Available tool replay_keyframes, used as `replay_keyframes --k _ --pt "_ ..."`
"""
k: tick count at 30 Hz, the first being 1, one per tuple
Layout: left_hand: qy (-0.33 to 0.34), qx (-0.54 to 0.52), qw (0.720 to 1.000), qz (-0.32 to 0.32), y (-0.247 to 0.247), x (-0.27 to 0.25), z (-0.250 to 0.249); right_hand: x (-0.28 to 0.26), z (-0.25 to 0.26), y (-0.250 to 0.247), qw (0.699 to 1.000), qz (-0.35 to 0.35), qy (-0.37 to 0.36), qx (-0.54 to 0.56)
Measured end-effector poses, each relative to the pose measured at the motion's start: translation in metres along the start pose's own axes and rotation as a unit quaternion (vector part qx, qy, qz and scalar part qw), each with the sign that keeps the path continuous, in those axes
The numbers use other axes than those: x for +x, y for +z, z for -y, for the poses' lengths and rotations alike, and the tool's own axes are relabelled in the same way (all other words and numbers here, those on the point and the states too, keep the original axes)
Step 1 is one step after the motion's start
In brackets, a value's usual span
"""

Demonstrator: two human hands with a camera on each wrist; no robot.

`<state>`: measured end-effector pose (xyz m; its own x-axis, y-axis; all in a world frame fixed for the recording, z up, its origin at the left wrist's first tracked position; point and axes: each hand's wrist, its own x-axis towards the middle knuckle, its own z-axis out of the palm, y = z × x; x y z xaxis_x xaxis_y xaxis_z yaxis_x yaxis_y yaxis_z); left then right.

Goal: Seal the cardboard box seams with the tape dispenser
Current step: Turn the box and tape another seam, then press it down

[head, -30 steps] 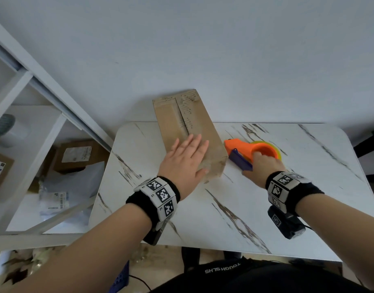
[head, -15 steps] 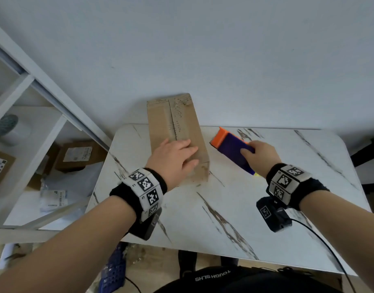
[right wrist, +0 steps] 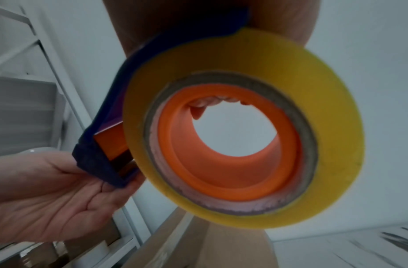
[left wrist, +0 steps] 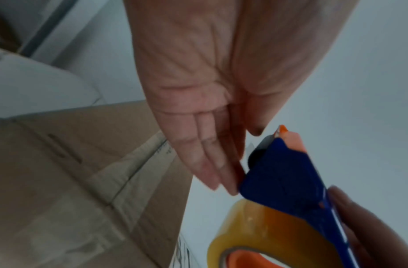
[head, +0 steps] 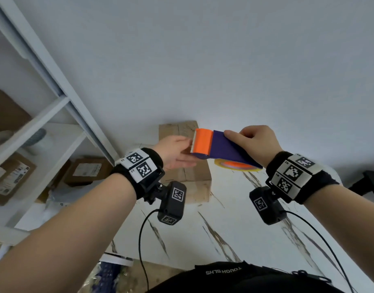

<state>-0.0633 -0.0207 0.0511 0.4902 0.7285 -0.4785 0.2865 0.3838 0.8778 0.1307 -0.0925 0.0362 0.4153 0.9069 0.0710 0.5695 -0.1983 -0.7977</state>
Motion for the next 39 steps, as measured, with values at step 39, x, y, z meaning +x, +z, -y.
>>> replay_keyframes --k 39 --pt "-0.106 -0.028 0.979 -0.170 -0.077 -0.005 0.097 0.003 0.012 0.015 0.933 0.147 -0.030 -0.328"
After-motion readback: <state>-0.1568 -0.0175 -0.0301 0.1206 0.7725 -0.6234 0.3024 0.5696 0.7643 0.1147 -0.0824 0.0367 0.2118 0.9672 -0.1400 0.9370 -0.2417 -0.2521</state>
